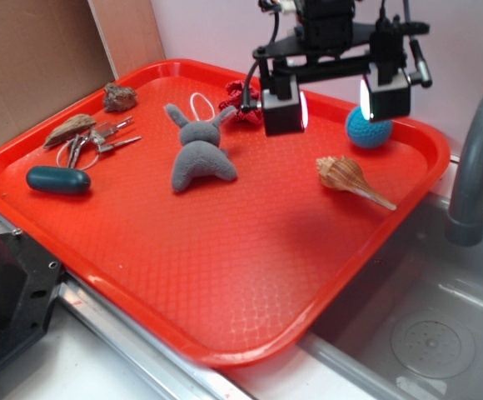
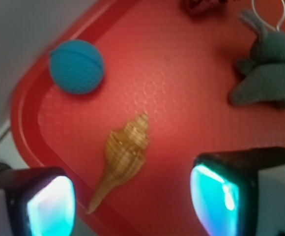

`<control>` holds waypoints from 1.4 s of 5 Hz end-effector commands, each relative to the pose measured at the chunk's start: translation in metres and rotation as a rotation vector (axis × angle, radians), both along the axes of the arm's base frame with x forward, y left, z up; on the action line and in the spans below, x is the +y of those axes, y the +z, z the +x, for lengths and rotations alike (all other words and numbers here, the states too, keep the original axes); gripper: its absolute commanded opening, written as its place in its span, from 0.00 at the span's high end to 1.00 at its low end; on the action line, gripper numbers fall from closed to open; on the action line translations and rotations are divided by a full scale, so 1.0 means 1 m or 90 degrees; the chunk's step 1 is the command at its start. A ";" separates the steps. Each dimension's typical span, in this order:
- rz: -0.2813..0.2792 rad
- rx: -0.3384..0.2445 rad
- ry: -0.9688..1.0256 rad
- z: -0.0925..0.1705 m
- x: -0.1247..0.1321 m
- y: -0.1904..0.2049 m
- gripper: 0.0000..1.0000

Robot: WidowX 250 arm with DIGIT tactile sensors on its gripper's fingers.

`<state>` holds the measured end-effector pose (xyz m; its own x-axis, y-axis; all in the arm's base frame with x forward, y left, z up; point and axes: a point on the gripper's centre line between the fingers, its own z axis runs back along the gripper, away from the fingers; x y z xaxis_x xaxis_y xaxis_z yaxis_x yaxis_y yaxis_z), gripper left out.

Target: Grab the shell.

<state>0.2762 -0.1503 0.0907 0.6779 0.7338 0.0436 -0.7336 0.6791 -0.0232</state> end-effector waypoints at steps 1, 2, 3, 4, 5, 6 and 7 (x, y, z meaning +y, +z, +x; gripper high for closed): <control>0.036 0.009 0.028 0.017 0.008 -0.009 0.00; 0.040 0.037 0.038 0.021 0.014 -0.027 0.00; 0.035 0.067 0.038 0.012 0.019 -0.035 0.00; 0.034 0.085 0.039 0.003 0.021 -0.044 0.00; 0.029 0.103 0.031 0.006 0.021 -0.058 0.00; 0.024 0.111 0.015 0.005 0.017 -0.063 0.61; 0.015 0.112 0.006 0.003 0.017 -0.063 1.00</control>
<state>0.2805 -0.1405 0.0230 0.6740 0.7361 -0.0621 -0.7249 0.6753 0.1360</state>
